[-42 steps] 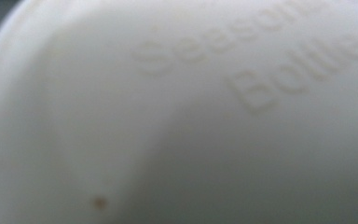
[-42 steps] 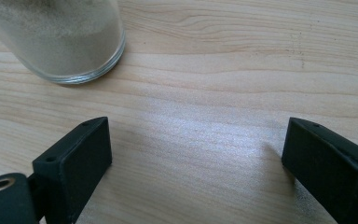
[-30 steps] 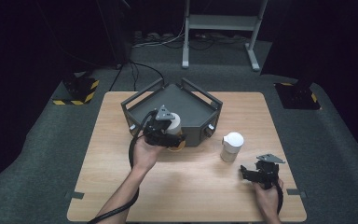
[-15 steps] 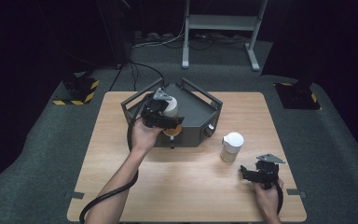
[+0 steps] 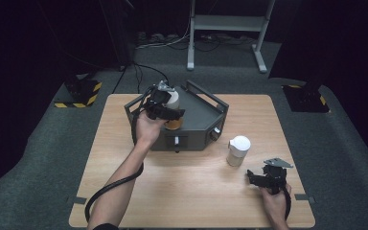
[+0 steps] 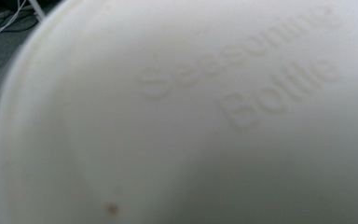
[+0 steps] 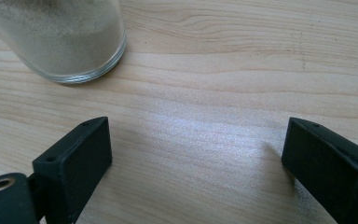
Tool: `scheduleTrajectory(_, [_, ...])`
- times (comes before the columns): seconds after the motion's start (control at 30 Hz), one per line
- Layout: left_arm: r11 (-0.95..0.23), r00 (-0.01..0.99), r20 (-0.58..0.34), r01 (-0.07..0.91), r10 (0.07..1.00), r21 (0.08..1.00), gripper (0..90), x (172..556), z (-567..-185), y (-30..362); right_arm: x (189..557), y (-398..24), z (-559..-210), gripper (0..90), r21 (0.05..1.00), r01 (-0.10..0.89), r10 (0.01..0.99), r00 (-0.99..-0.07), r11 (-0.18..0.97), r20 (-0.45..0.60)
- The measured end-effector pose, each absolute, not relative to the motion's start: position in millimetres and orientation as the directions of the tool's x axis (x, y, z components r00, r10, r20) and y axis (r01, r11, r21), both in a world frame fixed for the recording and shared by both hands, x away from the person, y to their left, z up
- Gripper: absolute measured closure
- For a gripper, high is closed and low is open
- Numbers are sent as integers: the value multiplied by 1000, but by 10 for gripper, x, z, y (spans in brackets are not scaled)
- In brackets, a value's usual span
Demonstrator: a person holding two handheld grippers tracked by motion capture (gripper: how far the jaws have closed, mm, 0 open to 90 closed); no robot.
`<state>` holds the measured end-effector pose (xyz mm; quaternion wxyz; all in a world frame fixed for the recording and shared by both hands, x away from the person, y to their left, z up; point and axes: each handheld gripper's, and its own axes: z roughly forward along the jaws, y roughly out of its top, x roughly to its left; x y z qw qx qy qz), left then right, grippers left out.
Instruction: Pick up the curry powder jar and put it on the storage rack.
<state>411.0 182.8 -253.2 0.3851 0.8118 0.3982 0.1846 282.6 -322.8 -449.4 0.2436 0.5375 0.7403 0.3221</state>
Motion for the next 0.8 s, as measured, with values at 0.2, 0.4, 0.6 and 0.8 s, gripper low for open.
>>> scheduleTrajectory(0.2, [-377, 601, -17, 522, 799, 765, 328, 4207, -2570, 1835, 2826, -3228, -4494, 79, 739, 639, 953, -303, 215, -15])
scheduleTrajectory(0.4, [-381, 595, -16, 535, 804, 754, 330, 4272, -2601, 1824, 2827, -3228, -4493, 79, 738, 639, 953, -304, 215, -15])
scheduleTrajectory(0.6, [-379, 591, -19, 542, 806, 750, 331, 4299, -2616, 1825, 2827, -3226, -4491, 79, 738, 640, 953, -303, 215, -15])
scheduleTrajectory(0.8, [-377, 589, -26, 551, 808, 745, 334, 4338, -2637, 1822, 2826, -3227, -4494, 79, 738, 639, 953, -303, 215, -15])
